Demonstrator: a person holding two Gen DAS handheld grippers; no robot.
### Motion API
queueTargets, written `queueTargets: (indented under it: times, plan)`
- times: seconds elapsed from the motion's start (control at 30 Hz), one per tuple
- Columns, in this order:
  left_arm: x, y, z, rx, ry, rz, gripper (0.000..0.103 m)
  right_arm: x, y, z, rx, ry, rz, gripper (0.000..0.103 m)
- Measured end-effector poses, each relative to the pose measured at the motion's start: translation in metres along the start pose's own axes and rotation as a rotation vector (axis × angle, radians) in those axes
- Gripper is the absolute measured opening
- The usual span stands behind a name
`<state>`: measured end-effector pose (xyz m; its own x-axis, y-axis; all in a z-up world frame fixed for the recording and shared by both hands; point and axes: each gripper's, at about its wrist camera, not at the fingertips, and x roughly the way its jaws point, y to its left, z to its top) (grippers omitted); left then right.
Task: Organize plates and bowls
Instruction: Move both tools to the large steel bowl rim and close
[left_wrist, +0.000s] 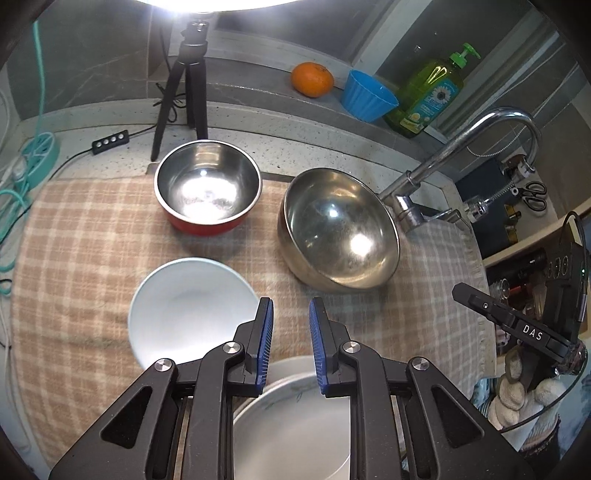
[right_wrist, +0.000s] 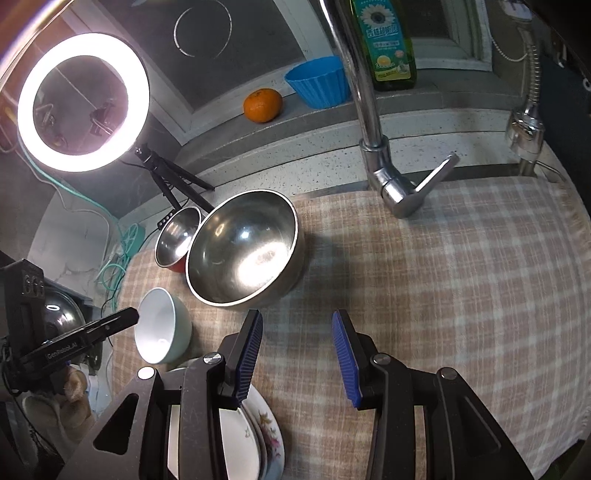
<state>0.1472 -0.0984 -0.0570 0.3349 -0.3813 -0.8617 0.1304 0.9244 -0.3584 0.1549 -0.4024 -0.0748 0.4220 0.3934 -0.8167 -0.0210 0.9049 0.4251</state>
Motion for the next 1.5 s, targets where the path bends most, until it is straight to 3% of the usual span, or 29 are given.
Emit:
queueTargets:
  times: [0.33,0.9,1.4,1.5]
  plan:
    - [0.03,-0.001,0.031,-0.042,0.029,0.016,0.018,0.039,-0.016,0.028,0.095,0.07,0.079,0.036]
    - [0.053,0.0,0.057,-0.033,0.056,0.057,0.018,0.072,-0.01,0.062,0.068,0.096,0.042,0.035]
    - [0.068,-0.006,0.063,0.003,0.078,0.072,0.018,0.095,-0.013,0.066,0.081,0.151,0.028,0.018]
    - [0.072,-0.007,0.063,0.011,0.083,0.074,0.011,0.097,-0.014,0.066,0.082,0.156,0.026,0.017]
